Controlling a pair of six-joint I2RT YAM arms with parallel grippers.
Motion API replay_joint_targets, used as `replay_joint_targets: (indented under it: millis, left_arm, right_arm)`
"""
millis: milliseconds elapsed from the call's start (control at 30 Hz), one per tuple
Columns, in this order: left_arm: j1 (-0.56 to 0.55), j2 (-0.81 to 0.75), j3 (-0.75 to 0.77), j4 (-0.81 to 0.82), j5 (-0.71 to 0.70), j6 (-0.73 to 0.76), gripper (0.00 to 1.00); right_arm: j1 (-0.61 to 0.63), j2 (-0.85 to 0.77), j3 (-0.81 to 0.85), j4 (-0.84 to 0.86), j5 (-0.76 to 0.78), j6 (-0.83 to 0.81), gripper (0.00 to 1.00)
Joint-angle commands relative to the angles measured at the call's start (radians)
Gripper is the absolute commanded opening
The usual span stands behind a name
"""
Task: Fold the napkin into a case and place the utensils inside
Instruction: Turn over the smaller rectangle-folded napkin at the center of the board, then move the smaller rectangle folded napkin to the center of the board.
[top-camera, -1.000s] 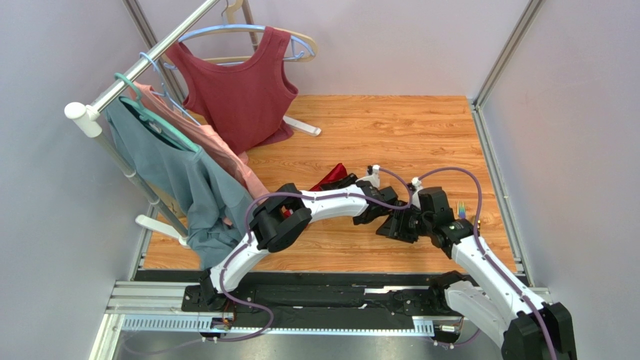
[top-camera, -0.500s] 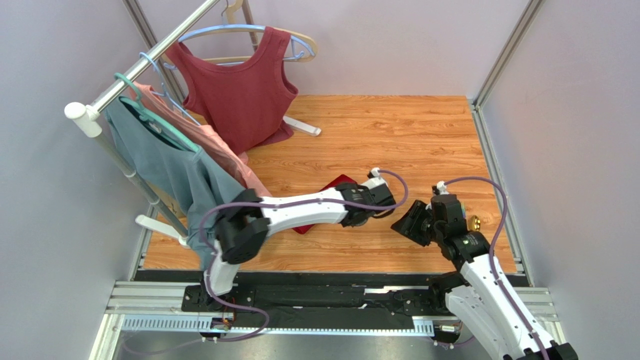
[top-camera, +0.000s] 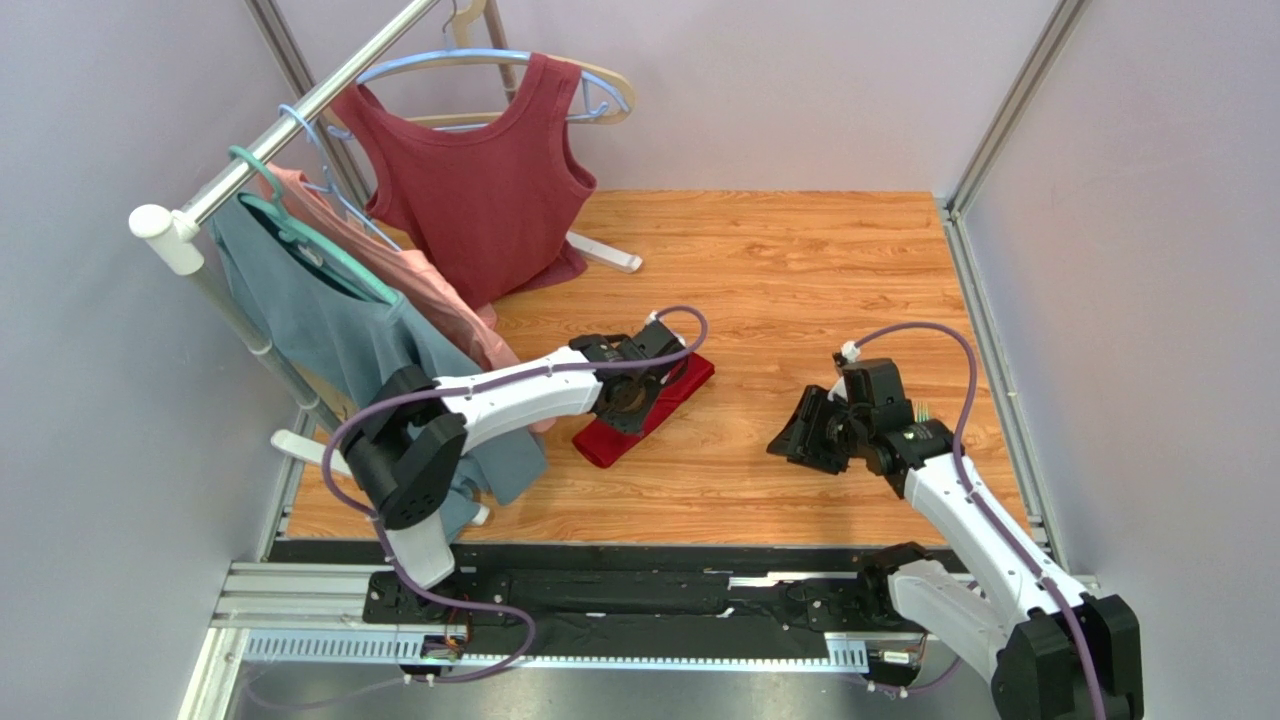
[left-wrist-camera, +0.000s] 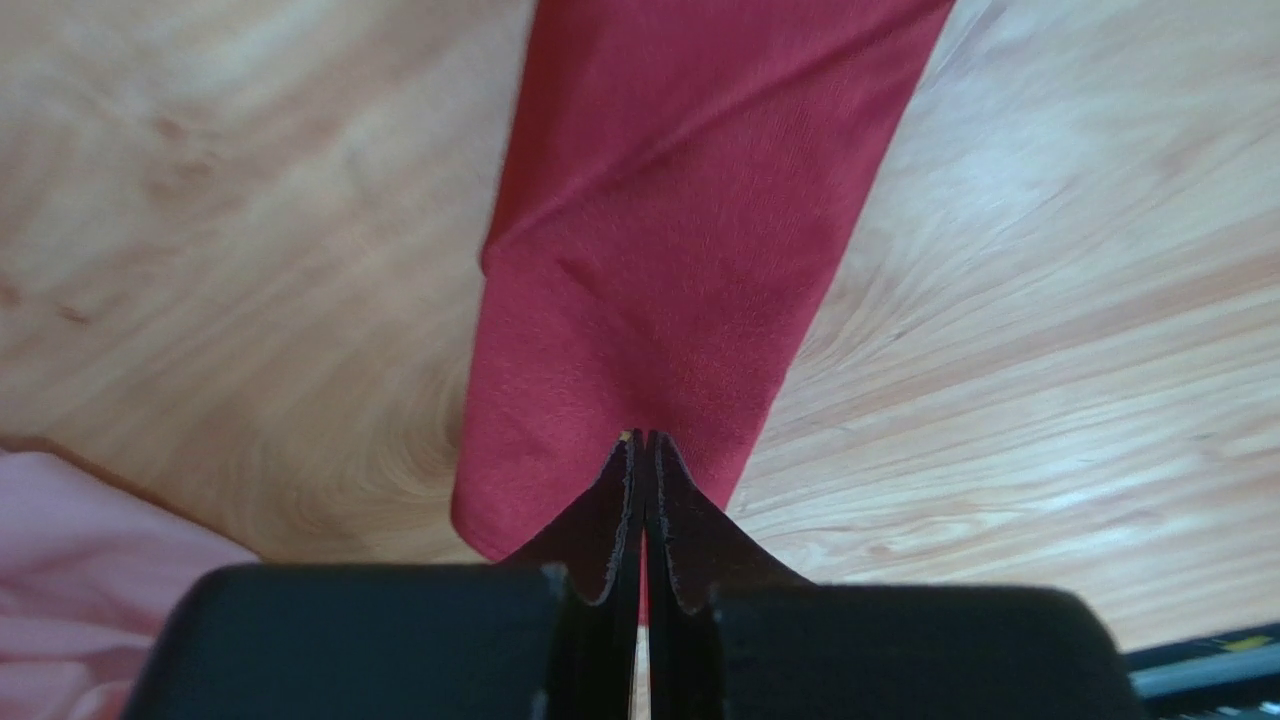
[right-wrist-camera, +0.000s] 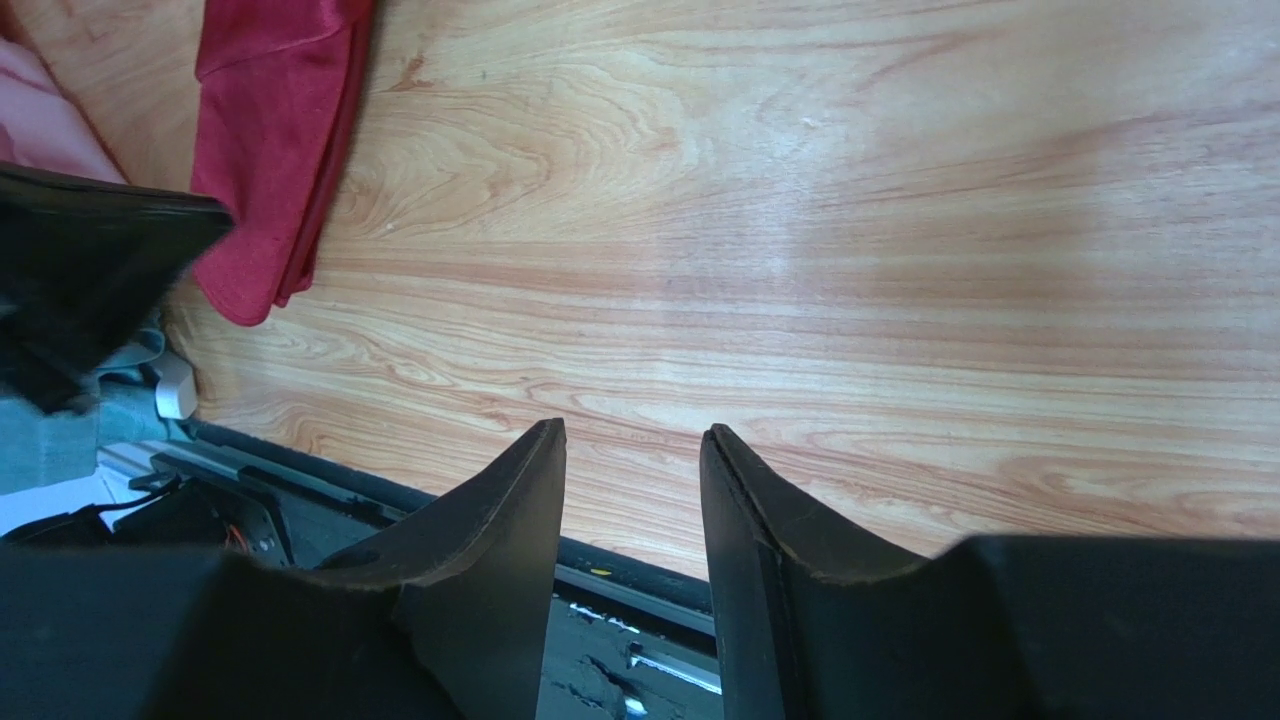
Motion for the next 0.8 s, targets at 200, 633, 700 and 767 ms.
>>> replay_joint_targets:
  millis: [200,633,700,767]
  left_arm:
    - [-0.052,0.09,-0.05,0.117,0.157,-0.141,0.0]
    - [-0.095,0.386,0.311,0.872,0.554,-0.674,0.26]
    - [-0.106,0.365,0.391,0.837,0.536,-0.584,0.38]
    - [-0.118,0.315,0.433,0.706,0.469,-0.5,0.42]
  right_arm:
    - [0.001,-0.001,0.036,0.031,0.006,-0.02,0.42]
    - [-0.14,0.194,0.201,-0.112,0.259,-0.031,0.43]
    - [-0.154,0.223,0.242,-0.136,0.223,-0.083,0.43]
    - [-0.153,0.199,0.235,-0.145,0.154,-0.111,0.43]
